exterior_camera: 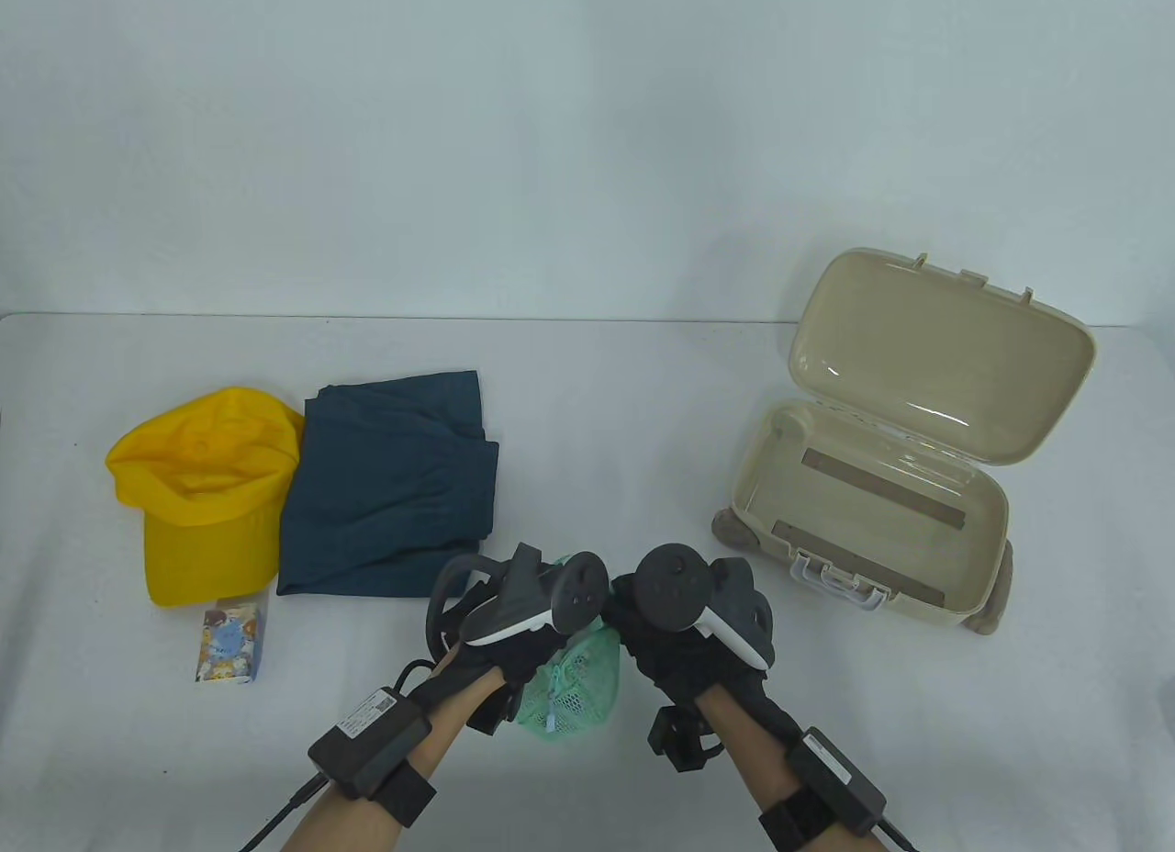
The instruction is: Pack suitcase
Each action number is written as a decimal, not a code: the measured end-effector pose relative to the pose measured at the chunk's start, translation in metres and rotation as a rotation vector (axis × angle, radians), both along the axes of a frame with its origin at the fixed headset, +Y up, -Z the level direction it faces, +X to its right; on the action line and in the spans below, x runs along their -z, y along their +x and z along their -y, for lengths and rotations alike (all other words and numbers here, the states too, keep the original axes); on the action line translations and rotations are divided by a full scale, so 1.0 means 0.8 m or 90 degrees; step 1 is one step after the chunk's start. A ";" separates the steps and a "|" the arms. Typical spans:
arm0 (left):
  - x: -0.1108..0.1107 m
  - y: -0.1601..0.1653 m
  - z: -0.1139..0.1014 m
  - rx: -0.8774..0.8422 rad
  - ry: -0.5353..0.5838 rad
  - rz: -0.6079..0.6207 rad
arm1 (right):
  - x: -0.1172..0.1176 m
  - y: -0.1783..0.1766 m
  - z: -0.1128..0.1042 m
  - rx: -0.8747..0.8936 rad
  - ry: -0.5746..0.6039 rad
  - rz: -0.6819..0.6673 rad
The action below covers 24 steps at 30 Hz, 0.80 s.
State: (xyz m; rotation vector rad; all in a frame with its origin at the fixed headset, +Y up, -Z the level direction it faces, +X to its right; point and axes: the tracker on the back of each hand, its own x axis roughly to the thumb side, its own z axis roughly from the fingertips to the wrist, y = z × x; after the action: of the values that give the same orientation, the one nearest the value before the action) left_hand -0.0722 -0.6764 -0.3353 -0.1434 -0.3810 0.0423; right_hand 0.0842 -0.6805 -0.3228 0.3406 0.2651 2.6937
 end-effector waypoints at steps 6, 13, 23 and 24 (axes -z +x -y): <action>-0.003 -0.064 -0.050 -0.108 -0.044 -0.007 | 0.000 0.000 0.000 0.001 0.003 0.001; 0.002 -0.196 -0.063 -0.005 0.003 -0.218 | 0.000 -0.002 0.001 -0.003 0.006 -0.002; -0.011 -0.342 0.021 0.190 -0.105 -0.477 | 0.000 -0.007 0.002 -0.014 0.011 -0.005; -0.013 -0.351 0.032 0.194 -0.122 -0.493 | 0.000 -0.007 0.002 -0.015 0.011 -0.005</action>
State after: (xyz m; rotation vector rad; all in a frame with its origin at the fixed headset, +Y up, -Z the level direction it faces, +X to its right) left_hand -0.3528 -0.7021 -0.3246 -0.3566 0.4214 -0.1652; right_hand 0.0789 -0.6823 -0.3226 0.3555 0.2499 2.7193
